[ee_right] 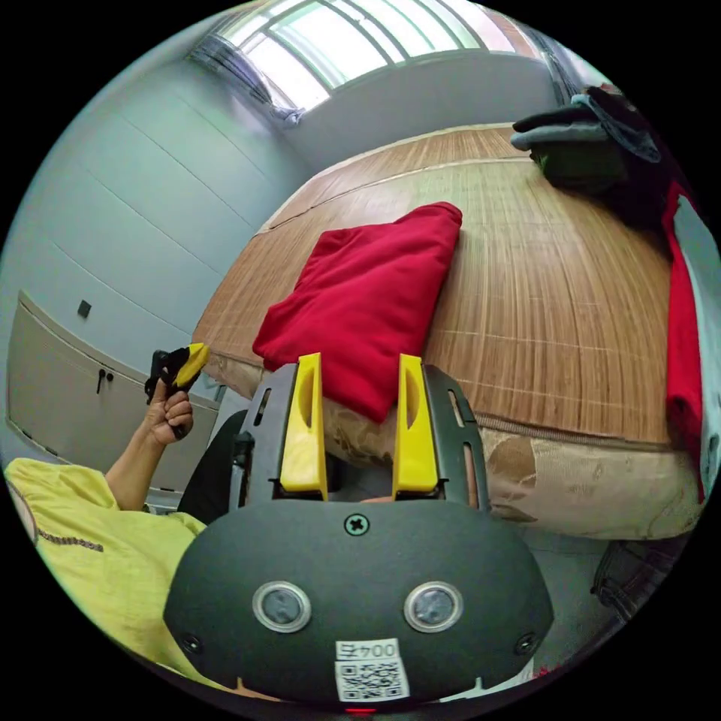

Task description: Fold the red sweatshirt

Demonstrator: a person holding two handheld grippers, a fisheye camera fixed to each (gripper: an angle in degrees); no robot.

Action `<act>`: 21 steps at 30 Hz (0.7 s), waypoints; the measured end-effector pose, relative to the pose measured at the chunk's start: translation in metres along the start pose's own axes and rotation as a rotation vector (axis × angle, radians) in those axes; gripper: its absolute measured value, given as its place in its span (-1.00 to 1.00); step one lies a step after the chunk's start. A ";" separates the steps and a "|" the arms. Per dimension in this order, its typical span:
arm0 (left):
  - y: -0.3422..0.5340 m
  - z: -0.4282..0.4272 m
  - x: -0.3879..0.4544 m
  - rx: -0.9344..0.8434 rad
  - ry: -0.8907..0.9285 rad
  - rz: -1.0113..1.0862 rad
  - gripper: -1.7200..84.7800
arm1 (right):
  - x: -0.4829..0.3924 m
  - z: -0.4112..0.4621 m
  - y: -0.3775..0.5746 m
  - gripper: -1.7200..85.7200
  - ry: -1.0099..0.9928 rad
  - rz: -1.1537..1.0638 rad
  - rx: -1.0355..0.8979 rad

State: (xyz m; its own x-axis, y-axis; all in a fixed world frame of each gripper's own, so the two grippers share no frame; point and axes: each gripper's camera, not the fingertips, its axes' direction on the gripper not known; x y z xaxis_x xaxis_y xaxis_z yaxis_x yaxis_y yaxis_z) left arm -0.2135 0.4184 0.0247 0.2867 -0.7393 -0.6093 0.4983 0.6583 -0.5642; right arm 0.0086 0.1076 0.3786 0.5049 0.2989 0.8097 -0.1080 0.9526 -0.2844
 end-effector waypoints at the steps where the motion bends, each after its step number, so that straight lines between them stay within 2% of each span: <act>1: -0.031 0.007 -0.004 0.013 0.049 -0.007 -0.86 | 0.021 0.009 -0.024 -0.60 -0.042 0.019 -0.022; 3: -0.085 0.014 0.002 0.014 0.088 0.030 -0.83 | 0.052 0.022 -0.060 -0.59 -0.128 0.051 -0.062; 5: -0.161 0.025 0.020 -0.040 0.039 0.122 -0.81 | 0.084 0.037 -0.104 -0.58 -0.197 0.069 -0.116; 8: -0.209 0.037 0.015 -0.087 0.036 0.157 -0.77 | 0.114 0.049 -0.136 -0.55 -0.245 0.080 -0.136; 15: -0.187 0.042 -0.045 -0.064 0.130 -0.097 -0.68 | 0.168 0.059 -0.111 -0.54 -0.310 0.278 -0.221; 18: -0.160 0.039 -0.038 -0.093 0.066 -0.170 -0.61 | 0.178 0.056 -0.089 -0.54 -0.292 0.343 -0.265; 21: -0.130 0.040 -0.037 -0.089 0.037 -0.293 -0.50 | 0.194 0.062 -0.068 -0.54 -0.379 0.449 -0.237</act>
State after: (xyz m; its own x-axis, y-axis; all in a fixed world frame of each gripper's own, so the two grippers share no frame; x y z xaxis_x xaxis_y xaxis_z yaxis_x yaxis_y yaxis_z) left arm -0.2561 0.3548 0.1425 0.1107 -0.8949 -0.4323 0.4811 0.4289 -0.7646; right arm 0.0608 0.1045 0.5866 0.1115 0.7068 0.6985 -0.0246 0.7047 -0.7091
